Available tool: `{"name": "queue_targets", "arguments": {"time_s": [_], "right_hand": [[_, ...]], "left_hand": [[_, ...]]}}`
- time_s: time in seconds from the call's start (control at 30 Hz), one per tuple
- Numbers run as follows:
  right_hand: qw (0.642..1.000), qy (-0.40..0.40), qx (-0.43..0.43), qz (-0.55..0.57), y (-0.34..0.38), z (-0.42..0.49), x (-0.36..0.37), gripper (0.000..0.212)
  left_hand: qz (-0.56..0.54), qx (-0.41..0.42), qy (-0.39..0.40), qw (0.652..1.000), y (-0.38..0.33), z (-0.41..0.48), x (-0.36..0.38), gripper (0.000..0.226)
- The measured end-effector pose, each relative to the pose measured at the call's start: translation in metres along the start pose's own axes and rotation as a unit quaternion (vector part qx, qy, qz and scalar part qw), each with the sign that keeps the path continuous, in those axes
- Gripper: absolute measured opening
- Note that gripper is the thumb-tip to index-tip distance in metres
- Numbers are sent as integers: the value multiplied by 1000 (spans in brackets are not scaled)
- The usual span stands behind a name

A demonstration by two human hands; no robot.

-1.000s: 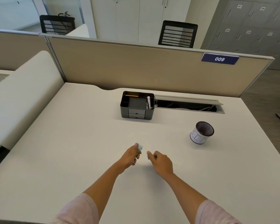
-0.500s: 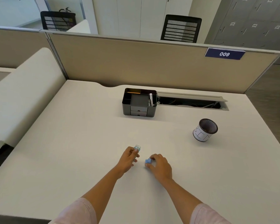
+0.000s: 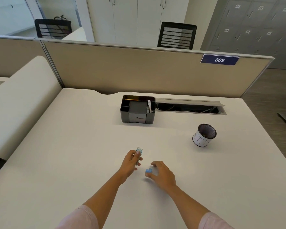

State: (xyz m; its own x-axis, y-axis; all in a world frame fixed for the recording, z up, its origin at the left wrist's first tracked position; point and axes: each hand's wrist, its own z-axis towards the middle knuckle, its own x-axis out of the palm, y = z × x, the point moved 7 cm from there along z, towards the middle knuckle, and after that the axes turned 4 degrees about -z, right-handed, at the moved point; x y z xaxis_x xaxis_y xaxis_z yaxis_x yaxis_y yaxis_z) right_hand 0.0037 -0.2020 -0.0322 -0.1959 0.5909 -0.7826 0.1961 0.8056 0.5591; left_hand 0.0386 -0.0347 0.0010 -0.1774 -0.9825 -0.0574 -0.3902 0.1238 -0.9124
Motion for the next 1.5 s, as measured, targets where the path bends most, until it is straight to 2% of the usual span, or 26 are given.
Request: {"name": "queue_targets", "arguments": {"time_s": [0.1,0.2,0.37,0.5,0.63,0.83,0.9,1.0,1.1,1.17,1.27,1.37,1.5], "right_hand": [[998,-20,14,49,1,0,-9,41],[975,-34,53,211,13,4,-26,24],[896,34,117,426,41,3,-59,45],[800,31,110,589,47,9,-91,44],[736,4,106,669,33,14,-122,37],[714,-96,111,685,-21,21,-183,25],[719,-133,127,670,-47,23,-201,19],[760,-212,173,590,-90,26,-226,12],[793,-293,223,485,-127,27,-248,2],[826,-331,241,387,-143,28,-262,12],[875,-350,209,263,-148,30,-279,23],[917,-326,156,167,-140,39,-287,23],[947,-294,108,67,-128,49,-291,24]], "left_hand": [[-18,13,9,1000,-12,1,9,37],[-26,46,23,998,-36,5,25,39],[-40,79,54,995,-82,9,58,38],[-43,96,86,991,-110,16,85,42],[-37,119,117,985,-130,27,111,41],[74,94,144,982,-120,43,150,55],[92,93,151,980,-112,46,162,57],[136,117,158,971,-107,53,179,57],[222,154,171,948,-105,61,196,58],[296,172,183,922,-103,68,208,60],[404,194,202,871,-100,79,224,62],[486,228,225,813,-101,88,238,65],[568,258,233,746,-106,97,254,70]]}}
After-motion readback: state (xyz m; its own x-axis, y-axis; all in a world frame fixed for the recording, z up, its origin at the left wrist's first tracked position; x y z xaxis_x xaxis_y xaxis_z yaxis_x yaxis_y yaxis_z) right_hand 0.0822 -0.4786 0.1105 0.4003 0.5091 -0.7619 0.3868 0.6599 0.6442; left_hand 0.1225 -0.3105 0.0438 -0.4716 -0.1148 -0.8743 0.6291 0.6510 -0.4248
